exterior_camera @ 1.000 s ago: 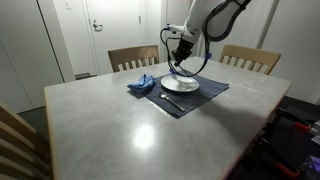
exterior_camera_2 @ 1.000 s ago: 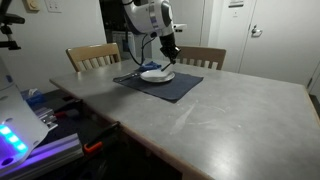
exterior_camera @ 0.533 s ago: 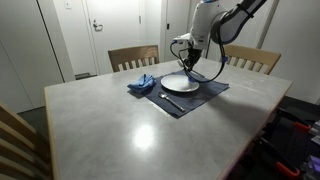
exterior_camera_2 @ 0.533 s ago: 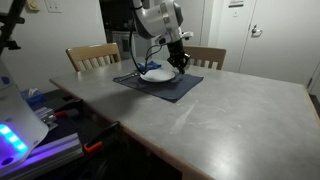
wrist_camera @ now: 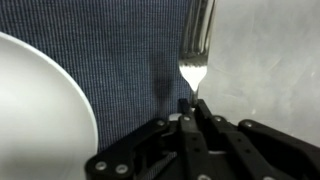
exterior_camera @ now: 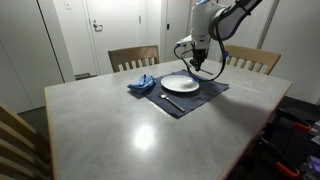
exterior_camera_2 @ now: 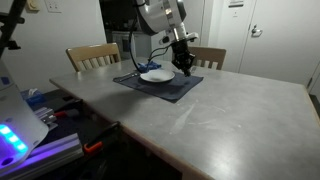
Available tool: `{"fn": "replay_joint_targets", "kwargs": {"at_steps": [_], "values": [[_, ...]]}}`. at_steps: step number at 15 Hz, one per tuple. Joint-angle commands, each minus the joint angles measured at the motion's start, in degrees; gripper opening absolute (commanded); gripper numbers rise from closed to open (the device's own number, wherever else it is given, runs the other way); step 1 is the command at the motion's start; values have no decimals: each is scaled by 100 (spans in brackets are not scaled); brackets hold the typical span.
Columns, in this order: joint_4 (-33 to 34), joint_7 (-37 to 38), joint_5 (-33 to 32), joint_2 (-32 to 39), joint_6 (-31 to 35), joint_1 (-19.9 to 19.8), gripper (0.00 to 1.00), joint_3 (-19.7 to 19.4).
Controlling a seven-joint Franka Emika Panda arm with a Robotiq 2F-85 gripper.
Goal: Take the the fork from the plate and put it on the mat
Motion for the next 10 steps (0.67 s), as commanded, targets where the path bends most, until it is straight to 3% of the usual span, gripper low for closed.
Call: {"fn": "replay_joint_targets", "kwargs": {"at_steps": [1,10], "values": [[-291,6,61,-7,357,-310,3,177],[-950,2,141,44,1245,-928,3,401]]}}
